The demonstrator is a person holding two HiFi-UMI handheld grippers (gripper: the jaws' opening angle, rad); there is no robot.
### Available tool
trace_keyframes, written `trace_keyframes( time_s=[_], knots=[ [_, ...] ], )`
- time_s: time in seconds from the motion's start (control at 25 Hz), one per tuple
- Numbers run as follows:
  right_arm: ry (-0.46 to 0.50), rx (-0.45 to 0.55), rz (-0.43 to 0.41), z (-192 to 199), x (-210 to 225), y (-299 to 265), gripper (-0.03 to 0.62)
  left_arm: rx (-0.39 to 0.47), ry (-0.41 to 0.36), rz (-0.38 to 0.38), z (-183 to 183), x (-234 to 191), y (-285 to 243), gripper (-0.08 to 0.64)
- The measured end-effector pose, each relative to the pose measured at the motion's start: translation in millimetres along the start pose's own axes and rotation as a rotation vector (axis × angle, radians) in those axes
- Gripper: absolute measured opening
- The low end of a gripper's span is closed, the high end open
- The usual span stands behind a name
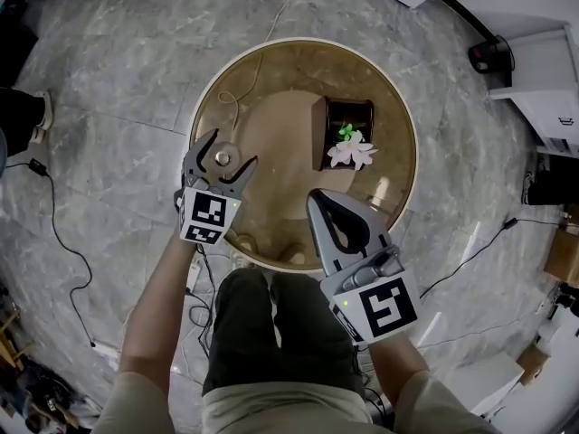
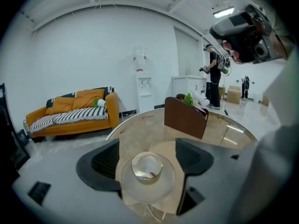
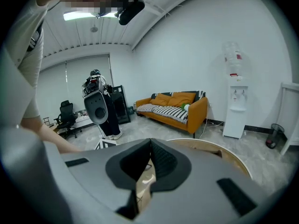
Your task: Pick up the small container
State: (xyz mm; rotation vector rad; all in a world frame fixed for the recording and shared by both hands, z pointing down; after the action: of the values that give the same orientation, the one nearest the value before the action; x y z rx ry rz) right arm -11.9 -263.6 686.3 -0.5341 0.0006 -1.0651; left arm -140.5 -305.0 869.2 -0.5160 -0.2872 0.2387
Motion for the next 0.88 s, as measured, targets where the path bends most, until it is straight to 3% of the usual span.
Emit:
trace_keyframes(
  time_s=[0.4,0.52,0.68,0.88],
  knots=[
    [-0.050,-0.070,-0.042,45.6,1.0,-11.9,-0.003,-0.077,0.003,-0.044,44.7,6.1,-29.4,0.353],
    [-0.054,-0.073,-0.034,52.5,4.7,-8.9,-0.003,-0.087,-0.021,-0.021,45.0,6.7,-30.9,0.344],
    [0.033,-0.145,0.007,55.3,8.5,-2.6,-0.003,-0.133,-0.047,0.015,43.8,15.4,-23.7,0.341],
    [0.017,-0.142,0.035,30.4,8.2,13.0,-0.003,-0.188,-0.012,0.044,17.1,20.7,7.6,0.341]
  ],
)
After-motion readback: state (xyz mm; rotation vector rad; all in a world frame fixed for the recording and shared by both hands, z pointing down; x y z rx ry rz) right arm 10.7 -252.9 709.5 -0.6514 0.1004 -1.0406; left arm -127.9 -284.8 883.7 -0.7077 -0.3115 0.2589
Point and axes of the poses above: the fingertips, and each gripper's own axes: y backward along the fingers, x to its right, z out of its underside, the point moved 2 cm from there along y, backward along the fingers, and after that the axes turned 14 degrees about -z, right-handed, at the moved point
